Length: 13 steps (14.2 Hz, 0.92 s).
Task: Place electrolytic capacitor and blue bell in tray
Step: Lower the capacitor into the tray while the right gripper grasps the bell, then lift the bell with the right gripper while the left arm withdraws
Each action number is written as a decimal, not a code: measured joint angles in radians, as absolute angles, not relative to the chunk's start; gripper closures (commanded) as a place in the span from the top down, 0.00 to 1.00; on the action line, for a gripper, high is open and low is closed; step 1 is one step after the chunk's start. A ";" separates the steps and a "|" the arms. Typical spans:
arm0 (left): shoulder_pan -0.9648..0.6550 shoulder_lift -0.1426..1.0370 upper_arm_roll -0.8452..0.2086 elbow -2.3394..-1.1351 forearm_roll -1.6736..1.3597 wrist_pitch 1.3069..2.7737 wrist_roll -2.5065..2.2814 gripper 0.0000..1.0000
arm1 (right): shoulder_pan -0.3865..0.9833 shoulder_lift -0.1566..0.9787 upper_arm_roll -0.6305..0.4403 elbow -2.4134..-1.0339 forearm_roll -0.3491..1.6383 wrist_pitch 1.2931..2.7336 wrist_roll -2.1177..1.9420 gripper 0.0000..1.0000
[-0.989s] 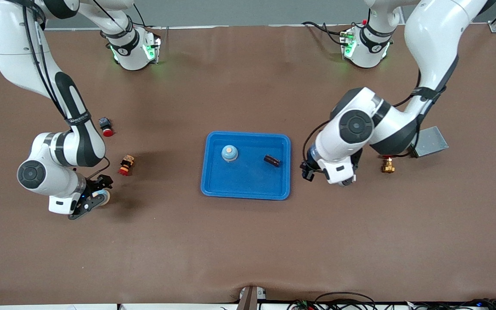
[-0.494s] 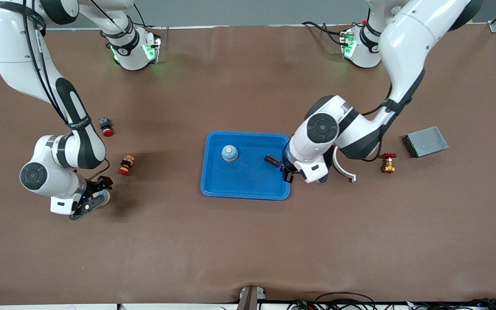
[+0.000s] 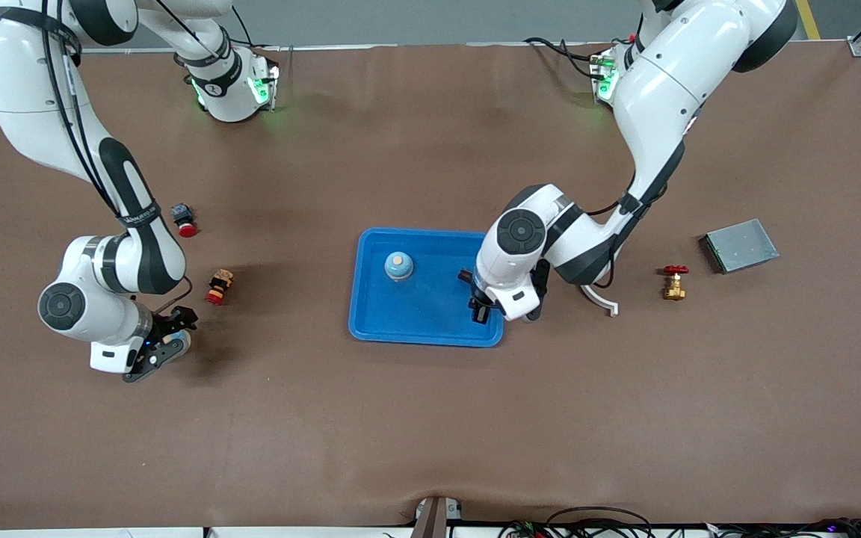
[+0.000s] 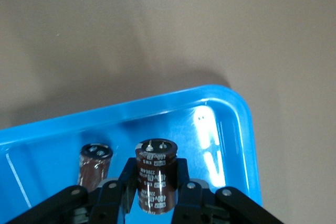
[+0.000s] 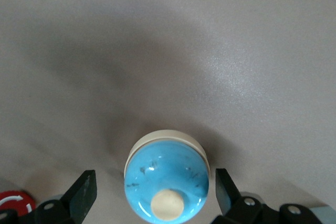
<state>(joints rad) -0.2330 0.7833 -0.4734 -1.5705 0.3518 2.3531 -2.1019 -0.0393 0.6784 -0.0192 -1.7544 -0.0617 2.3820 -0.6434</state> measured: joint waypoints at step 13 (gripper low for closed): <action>-0.223 0.769 -0.472 -1.455 0.373 2.312 -2.026 1.00 | -0.043 0.692 -0.020 -1.752 -0.061 2.404 -0.643 0.20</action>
<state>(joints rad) -0.2229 0.7688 -0.4716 -1.4551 0.3726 2.3122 -2.0264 -0.0433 0.6920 -0.0198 -1.7519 -0.0613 2.4037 -0.6433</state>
